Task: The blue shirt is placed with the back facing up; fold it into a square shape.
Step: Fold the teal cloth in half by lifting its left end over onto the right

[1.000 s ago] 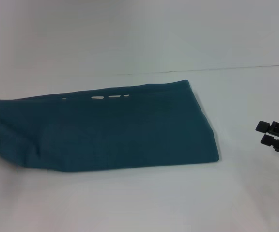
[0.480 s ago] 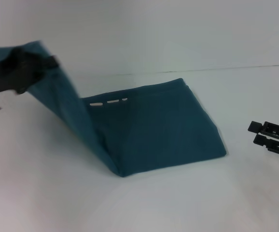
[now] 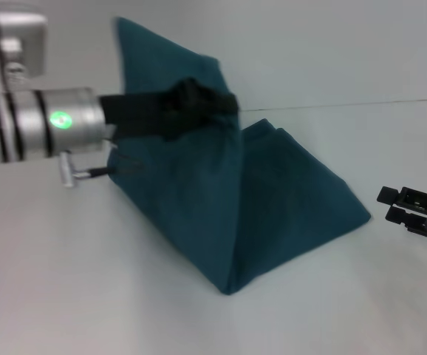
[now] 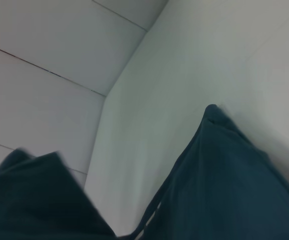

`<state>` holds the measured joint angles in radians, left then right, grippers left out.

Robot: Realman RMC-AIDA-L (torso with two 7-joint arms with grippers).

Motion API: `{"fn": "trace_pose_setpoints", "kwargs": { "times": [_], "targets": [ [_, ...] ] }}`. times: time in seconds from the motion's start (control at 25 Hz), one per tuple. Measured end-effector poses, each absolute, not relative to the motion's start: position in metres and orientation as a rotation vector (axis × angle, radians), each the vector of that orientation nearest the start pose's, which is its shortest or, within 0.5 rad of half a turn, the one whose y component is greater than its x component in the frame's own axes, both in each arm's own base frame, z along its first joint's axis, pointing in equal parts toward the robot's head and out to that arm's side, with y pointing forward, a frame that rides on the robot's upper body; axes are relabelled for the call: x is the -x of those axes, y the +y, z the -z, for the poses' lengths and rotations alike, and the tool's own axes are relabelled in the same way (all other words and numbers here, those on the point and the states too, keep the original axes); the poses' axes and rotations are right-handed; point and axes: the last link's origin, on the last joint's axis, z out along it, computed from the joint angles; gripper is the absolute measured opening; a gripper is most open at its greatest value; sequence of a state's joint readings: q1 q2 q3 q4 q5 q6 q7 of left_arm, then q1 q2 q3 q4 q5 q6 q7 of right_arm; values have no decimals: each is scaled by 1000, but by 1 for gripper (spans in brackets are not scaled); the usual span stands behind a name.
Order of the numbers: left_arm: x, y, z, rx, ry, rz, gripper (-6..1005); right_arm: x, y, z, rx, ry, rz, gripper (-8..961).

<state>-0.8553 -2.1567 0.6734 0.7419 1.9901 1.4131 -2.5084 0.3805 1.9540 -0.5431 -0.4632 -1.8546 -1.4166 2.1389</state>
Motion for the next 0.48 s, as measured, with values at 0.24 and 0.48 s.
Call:
{"fn": "trace_pose_setpoints", "kwargs": {
  "times": [0.24, 0.48],
  "targets": [
    [112, 404, 69, 2529, -1762, 823, 126, -355, 305, -47, 1848, 1887, -1030, 664],
    [105, 407, 90, 2543, -1727, 764, 138, -354, 305, -45, 1856, 1891, -1019, 663]
  ]
}}
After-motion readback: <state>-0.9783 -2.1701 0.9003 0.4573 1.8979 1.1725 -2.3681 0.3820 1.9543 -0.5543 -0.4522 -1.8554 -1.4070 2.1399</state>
